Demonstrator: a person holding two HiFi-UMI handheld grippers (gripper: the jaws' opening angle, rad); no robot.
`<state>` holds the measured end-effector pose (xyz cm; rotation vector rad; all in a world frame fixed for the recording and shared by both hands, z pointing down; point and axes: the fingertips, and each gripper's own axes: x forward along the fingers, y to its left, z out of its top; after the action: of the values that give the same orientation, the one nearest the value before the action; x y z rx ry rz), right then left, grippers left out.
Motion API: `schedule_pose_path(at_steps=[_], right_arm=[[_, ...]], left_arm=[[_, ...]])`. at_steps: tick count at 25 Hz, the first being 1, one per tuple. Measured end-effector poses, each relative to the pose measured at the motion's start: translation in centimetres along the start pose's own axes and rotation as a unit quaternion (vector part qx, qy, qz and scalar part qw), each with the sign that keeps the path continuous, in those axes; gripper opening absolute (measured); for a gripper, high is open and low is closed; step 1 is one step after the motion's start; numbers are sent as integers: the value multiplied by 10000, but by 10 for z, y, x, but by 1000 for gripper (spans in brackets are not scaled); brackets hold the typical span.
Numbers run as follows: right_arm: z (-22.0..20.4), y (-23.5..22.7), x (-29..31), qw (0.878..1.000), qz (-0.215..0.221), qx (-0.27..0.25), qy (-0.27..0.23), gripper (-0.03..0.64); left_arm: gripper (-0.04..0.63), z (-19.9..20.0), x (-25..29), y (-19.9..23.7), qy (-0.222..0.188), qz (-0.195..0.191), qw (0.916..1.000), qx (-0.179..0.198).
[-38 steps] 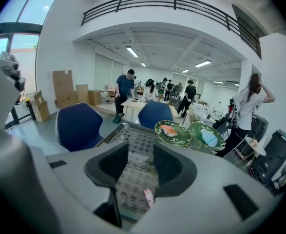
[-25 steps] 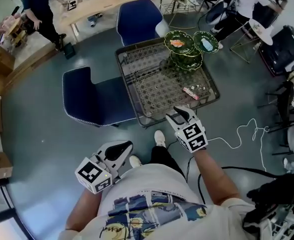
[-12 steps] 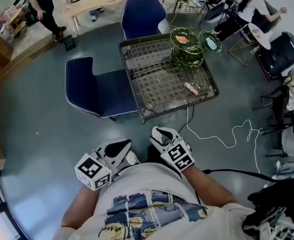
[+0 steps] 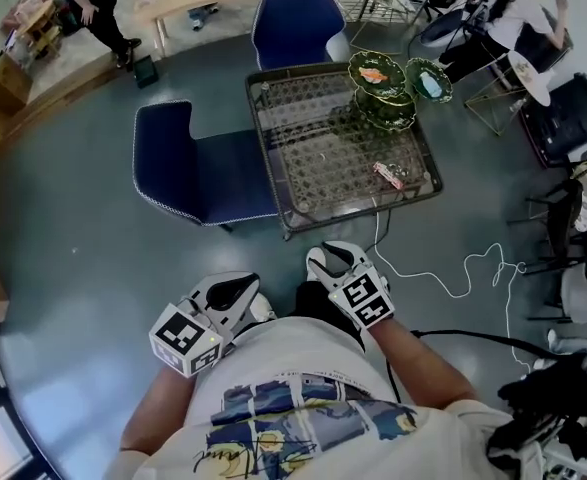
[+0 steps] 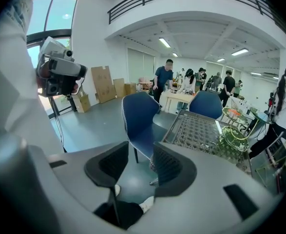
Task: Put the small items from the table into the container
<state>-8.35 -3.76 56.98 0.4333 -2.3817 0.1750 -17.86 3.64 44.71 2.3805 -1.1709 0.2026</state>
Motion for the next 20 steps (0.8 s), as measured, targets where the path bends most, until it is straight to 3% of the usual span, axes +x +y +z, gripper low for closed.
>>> schedule_pose_path(at_steps=[9, 20], right_arm=[[-33, -83, 17, 9996, -173, 34, 240, 166], [-119, -267, 32, 9941, -714, 88, 809, 167]], left_arm=[[9, 28, 52, 19, -27, 35, 9998, -199], [9, 75, 151, 29, 196, 185, 9996, -80]])
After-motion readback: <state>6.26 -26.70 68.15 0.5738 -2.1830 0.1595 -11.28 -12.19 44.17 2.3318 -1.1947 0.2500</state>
